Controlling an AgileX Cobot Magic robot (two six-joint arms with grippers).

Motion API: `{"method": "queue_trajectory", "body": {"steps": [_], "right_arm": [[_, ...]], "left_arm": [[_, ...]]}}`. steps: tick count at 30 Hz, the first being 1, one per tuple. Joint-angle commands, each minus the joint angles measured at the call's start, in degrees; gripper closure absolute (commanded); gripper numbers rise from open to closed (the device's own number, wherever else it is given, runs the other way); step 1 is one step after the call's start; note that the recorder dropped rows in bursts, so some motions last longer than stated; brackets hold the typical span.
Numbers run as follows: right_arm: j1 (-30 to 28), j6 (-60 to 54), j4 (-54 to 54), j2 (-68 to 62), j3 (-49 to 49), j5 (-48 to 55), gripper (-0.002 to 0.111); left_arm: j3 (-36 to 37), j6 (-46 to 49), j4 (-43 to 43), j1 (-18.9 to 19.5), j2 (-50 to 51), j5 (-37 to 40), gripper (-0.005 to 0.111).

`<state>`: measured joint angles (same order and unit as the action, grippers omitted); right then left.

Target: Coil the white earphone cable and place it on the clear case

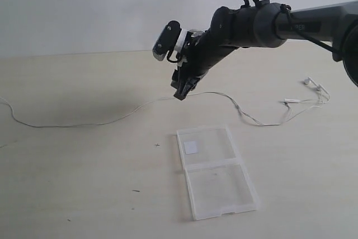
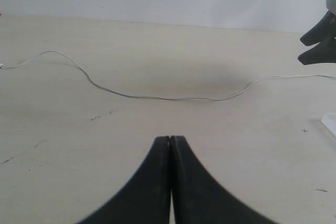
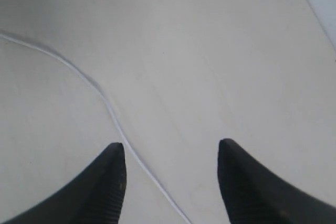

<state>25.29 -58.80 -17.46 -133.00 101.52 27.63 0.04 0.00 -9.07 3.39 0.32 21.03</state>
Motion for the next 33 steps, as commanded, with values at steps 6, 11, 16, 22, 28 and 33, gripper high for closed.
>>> {"method": "queue_trajectory", "body": {"steps": [6, 11, 16, 22, 28, 33], "right_arm": [[-0.01, -0.14, 0.33, -0.07, 0.64, 1.32, 0.055], [0.12, -0.14, -1.06, -1.45, 0.64, 2.81, 0.055], [0.52, -0.14, -0.54, -1.93, 0.64, 1.42, 0.055], [1.24, -0.14, -1.05, -2.78, 0.64, 0.5, 0.055], [2.04, -0.02, -2.08, -4.24, 0.64, -2.83, 0.055], [2.04, -0.02, -2.18, -5.37, 0.64, -4.26, 0.055]], "left_arm": [[-0.04, -0.63, 0.15, 0.14, -0.32, -0.28, 0.107], [-0.04, -0.63, 0.15, 0.14, -0.32, -0.28, 0.107], [-0.04, -0.63, 0.15, 0.14, -0.32, -0.28, 0.107], [-0.04, -0.63, 0.15, 0.14, -0.32, -0.28, 0.107], [-0.04, -0.63, 0.15, 0.14, -0.32, -0.28, 0.107], [-0.04, -0.63, 0.15, 0.14, -0.32, -0.28, 0.107]]}}
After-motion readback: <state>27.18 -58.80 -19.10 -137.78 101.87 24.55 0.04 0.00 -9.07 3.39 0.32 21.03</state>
